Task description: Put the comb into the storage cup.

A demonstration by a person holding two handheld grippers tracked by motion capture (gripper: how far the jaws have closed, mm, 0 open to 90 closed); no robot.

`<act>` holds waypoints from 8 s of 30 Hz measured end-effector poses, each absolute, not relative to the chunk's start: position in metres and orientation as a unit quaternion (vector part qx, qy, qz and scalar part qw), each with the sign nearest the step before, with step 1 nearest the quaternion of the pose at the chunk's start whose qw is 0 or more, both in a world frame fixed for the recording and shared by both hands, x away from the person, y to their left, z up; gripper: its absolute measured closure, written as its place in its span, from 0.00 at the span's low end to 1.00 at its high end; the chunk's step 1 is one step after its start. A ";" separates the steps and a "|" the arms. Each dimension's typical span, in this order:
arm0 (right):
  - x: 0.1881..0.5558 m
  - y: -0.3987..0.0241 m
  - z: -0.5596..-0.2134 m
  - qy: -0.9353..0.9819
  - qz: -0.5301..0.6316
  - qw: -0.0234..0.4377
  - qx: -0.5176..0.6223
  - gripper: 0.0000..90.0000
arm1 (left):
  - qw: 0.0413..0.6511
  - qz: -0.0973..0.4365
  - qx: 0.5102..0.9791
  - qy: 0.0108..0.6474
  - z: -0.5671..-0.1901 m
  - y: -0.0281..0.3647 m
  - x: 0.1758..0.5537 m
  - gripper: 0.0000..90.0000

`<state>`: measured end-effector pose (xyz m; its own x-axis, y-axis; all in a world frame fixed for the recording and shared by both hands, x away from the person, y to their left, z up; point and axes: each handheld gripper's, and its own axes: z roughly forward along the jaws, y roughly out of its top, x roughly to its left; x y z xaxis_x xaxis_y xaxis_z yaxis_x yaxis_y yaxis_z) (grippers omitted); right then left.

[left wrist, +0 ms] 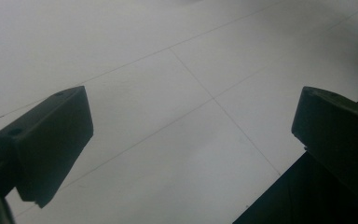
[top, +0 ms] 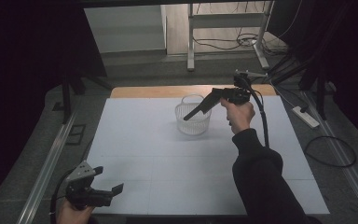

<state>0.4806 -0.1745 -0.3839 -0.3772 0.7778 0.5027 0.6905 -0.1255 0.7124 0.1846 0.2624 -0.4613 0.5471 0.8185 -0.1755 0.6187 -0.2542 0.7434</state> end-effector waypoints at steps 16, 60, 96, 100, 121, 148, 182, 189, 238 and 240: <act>0.484 -0.170 -0.404 0.658 0.501 0.029 0.562 0.93 | 0.401 0.126 0.782 0.459 -0.461 0.262 0.184 0.00; 0.489 -0.186 -0.431 0.681 0.442 0.084 0.578 0.68 | 0.394 0.125 0.786 0.460 -0.462 0.261 0.185 0.00; 0.487 -0.172 -0.432 0.740 0.386 0.136 0.533 0.25 | 0.393 0.124 0.786 0.460 -0.462 0.260 0.186 0.00; 0.486 -0.170 -0.433 0.753 0.376 0.139 0.522 0.19 | 0.392 0.125 0.787 0.460 -0.462 0.260 0.186 0.00; 0.479 -0.166 -0.425 0.781 0.369 0.157 0.478 0.01 | 0.393 0.124 0.786 0.460 -0.462 0.260 0.186 0.00; 0.458 -0.170 -0.420 0.806 0.366 0.170 0.433 0.00 | 0.397 0.121 0.784 0.461 -0.462 0.261 0.186 0.00; 0.432 -0.182 -0.425 0.811 0.380 0.165 0.412 0.00 | 0.401 0.114 0.781 0.465 -0.462 0.263 0.188 0.00; 0.425 -0.186 -0.422 0.811 0.384 0.162 0.411 0.00 | 0.400 0.115 0.780 0.467 -0.462 0.263 0.188 0.00; 0.375 -0.202 -0.425 0.832 0.371 0.140 0.387 0.00 | 0.393 0.115 0.779 0.475 -0.462 0.263 0.189 0.00; 0.372 -0.202 -0.425 0.834 0.369 0.141 0.384 0.00 | 0.393 0.115 0.779 0.475 -0.462 0.263 0.189 0.00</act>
<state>0.3720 -0.2018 -0.4254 -0.6652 0.7452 0.0477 0.5363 0.4324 0.7248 0.1892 0.2630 -0.4622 0.5218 0.8307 -0.1940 0.6493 -0.2393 0.7219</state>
